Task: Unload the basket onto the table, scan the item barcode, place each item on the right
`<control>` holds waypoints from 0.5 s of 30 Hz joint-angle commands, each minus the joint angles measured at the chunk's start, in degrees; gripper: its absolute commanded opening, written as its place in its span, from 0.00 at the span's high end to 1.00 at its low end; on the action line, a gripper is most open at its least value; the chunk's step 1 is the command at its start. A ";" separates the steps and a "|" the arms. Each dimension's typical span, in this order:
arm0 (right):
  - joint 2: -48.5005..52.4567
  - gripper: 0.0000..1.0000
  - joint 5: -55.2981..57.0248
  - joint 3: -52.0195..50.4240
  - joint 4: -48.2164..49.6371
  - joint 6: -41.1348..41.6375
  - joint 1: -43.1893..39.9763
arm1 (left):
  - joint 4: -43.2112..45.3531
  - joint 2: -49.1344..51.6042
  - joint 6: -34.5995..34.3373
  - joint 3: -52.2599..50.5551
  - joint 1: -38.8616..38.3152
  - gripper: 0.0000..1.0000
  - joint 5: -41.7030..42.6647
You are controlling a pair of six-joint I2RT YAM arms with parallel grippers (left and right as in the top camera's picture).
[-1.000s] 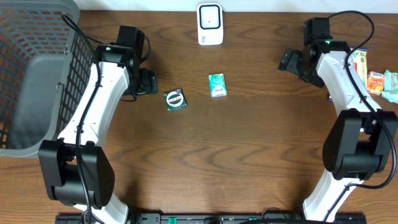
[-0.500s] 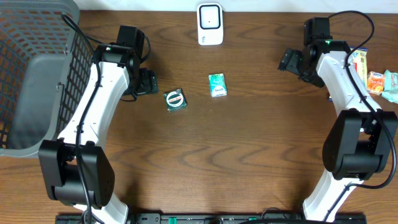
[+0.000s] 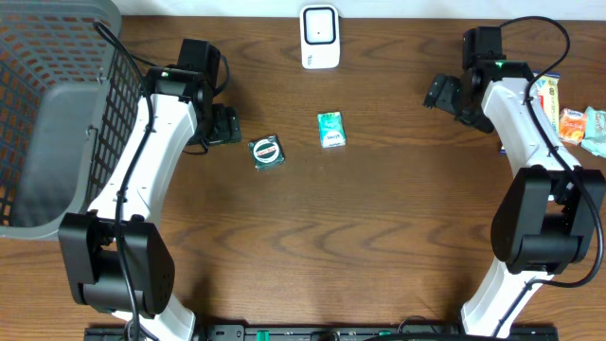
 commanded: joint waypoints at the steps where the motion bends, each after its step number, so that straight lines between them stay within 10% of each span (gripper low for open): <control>1: 0.68 0.01 0.26 -0.17 -0.04 0.63 -0.15 | -0.28 -0.11 0.50 -0.11 0.07 0.02 -0.72; 15: 0.68 0.01 -9.68 -0.17 0.90 0.68 0.00 | -0.28 -0.11 0.52 -0.11 0.07 0.02 -0.72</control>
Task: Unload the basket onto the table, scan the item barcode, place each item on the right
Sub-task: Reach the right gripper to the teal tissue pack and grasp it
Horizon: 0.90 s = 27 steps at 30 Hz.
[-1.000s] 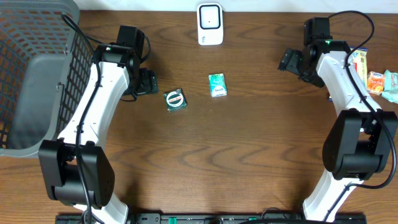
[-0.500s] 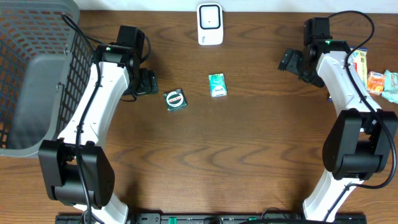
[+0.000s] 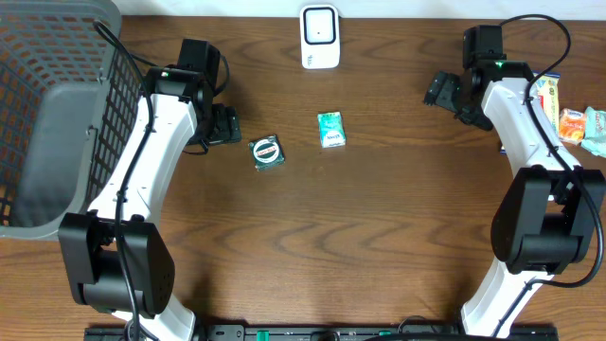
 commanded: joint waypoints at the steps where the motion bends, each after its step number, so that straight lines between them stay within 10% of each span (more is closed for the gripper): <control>1: 0.68 0.01 -13.31 -0.17 -1.55 0.63 0.02 | -0.28 -0.11 0.52 -0.11 0.07 0.02 -0.72; 27: 0.79 0.06 -11.06 -0.87 11.63 -6.03 24.24 | -0.28 -0.11 0.52 -0.11 0.07 0.02 -0.72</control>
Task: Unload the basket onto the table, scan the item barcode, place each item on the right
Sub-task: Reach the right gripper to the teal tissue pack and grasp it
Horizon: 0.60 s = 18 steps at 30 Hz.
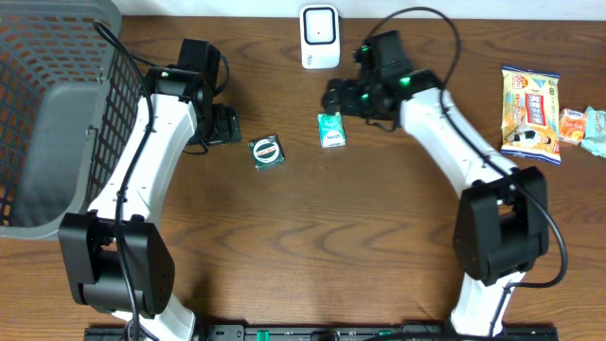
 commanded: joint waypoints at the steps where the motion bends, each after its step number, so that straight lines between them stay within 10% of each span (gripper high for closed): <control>1: 0.76 0.05 10.43 -0.35 0.44 -2.62 3.58 | -0.26 -0.11 0.52 -0.11 0.07 0.02 -0.72; 18: 3.65 0.27 15.80 -1.22 3.17 -4.59 4.61 | -0.26 -0.11 0.52 -0.11 0.07 0.02 -0.74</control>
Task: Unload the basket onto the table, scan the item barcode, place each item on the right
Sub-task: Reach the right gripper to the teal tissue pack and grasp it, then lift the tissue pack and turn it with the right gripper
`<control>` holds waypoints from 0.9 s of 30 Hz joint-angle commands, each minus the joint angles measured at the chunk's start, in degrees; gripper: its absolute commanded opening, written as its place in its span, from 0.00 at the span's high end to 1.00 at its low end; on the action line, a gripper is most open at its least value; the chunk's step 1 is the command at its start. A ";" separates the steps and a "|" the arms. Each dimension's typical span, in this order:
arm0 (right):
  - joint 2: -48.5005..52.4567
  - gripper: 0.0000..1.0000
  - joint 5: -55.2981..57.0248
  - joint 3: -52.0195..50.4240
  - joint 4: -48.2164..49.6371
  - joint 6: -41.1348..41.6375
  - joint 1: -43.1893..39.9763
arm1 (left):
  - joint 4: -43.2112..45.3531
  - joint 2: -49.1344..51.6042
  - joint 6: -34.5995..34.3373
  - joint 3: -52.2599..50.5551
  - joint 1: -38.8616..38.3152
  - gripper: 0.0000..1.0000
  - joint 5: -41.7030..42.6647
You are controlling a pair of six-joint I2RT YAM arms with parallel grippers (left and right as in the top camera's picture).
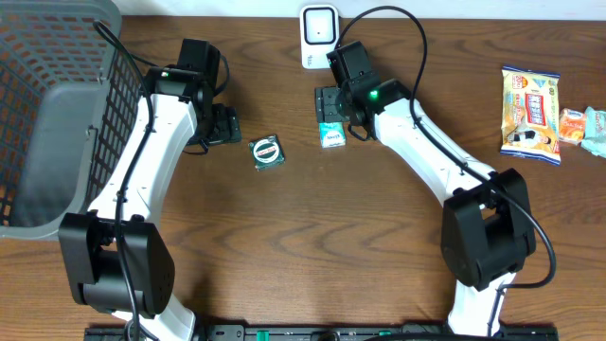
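A small green packet [331, 137] lies flat on the table just below the white barcode scanner [320, 36], which stands at the back edge. My right gripper [327, 106] hovers over the packet's far end, covering its top; the jaws look spread, with nothing in them. A round dark green item [267, 152] lies to the left of the packet. My left gripper [227, 125] sits low just left of that round item, apart from it, and its fingers are too dark to read.
A large grey mesh basket [52, 114] fills the left side. Snack packs [528, 109] and small orange and green packets [579, 125] lie at the far right edge. The right arm's cable loops over the table's back.
My right gripper has moved a little left and down, from beside the scanner to directly over the far end of the green packet. The left arm and all items stayed put.
My right gripper first hung at the far right, near the snack packs, and stayed there at the following moment. It then stood at the centre, just right of the scanner and above the green packet. It is now over the packet. The left arm never moved.
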 commanded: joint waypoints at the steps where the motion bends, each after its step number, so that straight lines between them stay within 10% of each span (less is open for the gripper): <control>1: 3.76 0.27 -2.67 -0.76 0.13 -1.18 -1.79 | -0.28 -0.11 0.52 -0.11 0.07 0.02 -0.72; 27: 13.27 0.57 -27.19 -0.96 0.35 -5.81 -8.20 | -0.28 -0.11 0.50 -0.11 0.07 0.02 -0.72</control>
